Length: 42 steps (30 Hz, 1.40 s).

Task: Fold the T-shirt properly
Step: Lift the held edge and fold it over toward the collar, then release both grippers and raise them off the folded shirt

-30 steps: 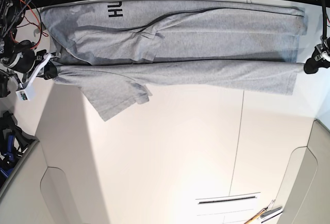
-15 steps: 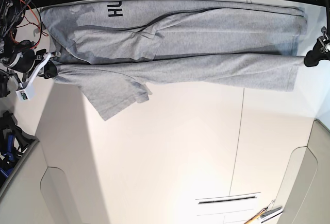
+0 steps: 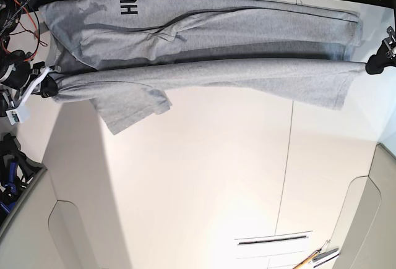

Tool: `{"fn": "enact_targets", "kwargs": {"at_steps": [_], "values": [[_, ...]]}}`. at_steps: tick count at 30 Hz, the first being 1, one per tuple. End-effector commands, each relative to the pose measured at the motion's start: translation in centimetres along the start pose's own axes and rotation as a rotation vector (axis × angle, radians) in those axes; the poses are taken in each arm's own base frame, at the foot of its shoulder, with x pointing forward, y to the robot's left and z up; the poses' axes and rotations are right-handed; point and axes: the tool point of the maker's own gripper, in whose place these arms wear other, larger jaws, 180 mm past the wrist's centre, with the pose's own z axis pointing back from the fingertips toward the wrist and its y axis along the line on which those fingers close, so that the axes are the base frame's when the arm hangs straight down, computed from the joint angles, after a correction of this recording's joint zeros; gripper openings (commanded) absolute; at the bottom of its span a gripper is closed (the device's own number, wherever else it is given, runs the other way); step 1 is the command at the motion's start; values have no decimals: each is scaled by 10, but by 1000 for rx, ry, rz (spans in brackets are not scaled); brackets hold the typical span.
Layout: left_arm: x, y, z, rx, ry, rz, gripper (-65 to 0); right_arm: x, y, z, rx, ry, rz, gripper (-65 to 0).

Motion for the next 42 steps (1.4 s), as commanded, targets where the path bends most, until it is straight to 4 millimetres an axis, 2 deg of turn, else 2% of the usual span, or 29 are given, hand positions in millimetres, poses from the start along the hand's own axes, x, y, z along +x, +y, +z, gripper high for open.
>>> {"fn": "enact_targets", "kwargs": {"at_steps": [1, 6, 15, 23, 24, 25, 27, 28, 35, 38, 42], "values": [[19, -4, 11, -3, -44, -40, -650, 12, -3, 7, -6, -29, 16, -650], [15, 6, 23, 26, -55, -22, -650, 1, -2, 7, -2, 7, 11, -650], [12, 6, 24, 23, -51, -17, -650, -28, 1, 6, 3, 72, -6, -650], [11, 4, 24, 13, -47, -14, -650, -28, 1, 6, 3, 70, -7, -650], [11, 3, 24, 8, -44, -13, -604, -28, 1, 6, 3, 69, -7, -633], [10, 2, 24, 2, -42, -12, -553, -28, 1, 6, 3, 69, -7, -578], [11, 0, 24, -10, -48, -8, -497, -26, 1, 6, 4, 58, -7, -496], [12, -2, 24, -20, -52, -7, -494, -25, 1, 5, 4, 50, -7, -479], [10, -5, 24, -33, -40, -7, -494, -19, 1, 5, 6, 26, -7, -476], [11, -5, 24, -34, -40, -10, -494, -7, 1, 5, 4, -19, -4, -476], [12, -5, 24, -34, -46, -10, -494, 22, -1, 7, -1, -98, 10, -476]]}}
